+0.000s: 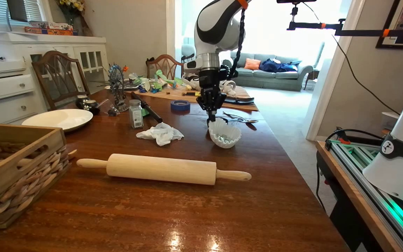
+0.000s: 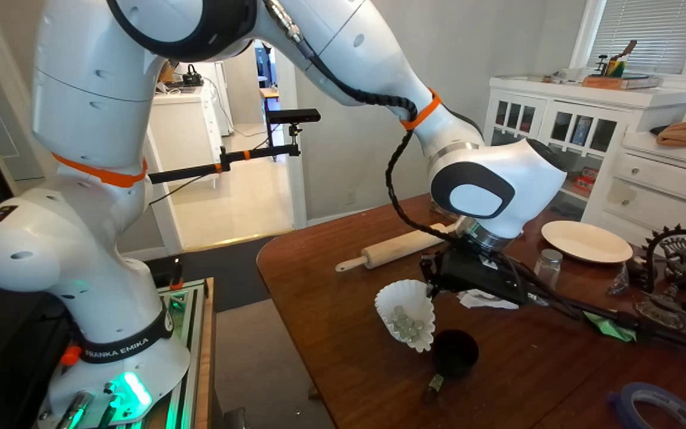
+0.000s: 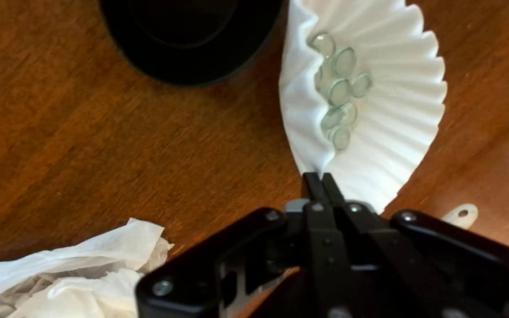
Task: Move the white bowl to the right.
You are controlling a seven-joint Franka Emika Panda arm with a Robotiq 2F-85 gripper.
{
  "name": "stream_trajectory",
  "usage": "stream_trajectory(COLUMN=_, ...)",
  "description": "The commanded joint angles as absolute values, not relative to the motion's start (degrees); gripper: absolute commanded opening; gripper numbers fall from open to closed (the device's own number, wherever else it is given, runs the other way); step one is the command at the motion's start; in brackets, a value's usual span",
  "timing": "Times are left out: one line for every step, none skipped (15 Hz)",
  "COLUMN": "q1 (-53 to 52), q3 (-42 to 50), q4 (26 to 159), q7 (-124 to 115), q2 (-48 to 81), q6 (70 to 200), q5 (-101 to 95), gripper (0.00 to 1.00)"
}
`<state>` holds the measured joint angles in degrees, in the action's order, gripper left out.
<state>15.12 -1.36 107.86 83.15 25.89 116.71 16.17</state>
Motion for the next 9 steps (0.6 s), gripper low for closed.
stream_trajectory(q1=14.82, q3=-1.05, q4=102.26, q7=74.56, q2=30.48, q6=114.58, q5=20.76, gripper=0.00)
stream_trajectory(q1=14.80, q3=-1.12, q4=101.57, q7=71.96, q2=31.12, q6=114.83, q5=21.61, gripper=0.00)
stream_trajectory(q1=14.66, q3=-1.03, q4=100.69, q7=68.96, q2=31.79, q6=114.81, q5=22.07, gripper=0.00)
stream_trajectory(q1=14.34, q3=-0.84, q4=100.09, q7=65.73, q2=32.39, q6=116.02, q5=22.18, gripper=0.00)
stream_trajectory(q1=14.68, q3=-1.10, q4=99.47, q7=63.55, q2=33.01, q6=116.87, q5=23.23, gripper=0.00)
stream_trajectory(q1=14.88, q3=-1.18, q4=98.95, q7=61.17, q2=33.48, q6=117.69, q5=23.94, gripper=0.00)
stream_trajectory(q1=14.96, q3=-1.10, q4=98.68, q7=58.76, q2=33.85, q6=118.91, q5=24.39, gripper=0.00)
stream_trajectory(q1=15.20, q3=-1.05, q4=98.25, q7=56.25, q2=34.16, q6=119.24, q5=24.74, gripper=0.00)
stream_trajectory(q1=15.25, q3=-0.73, q4=98.32, q7=53.86, q2=34.31, q6=120.64, q5=24.68, gripper=0.00)
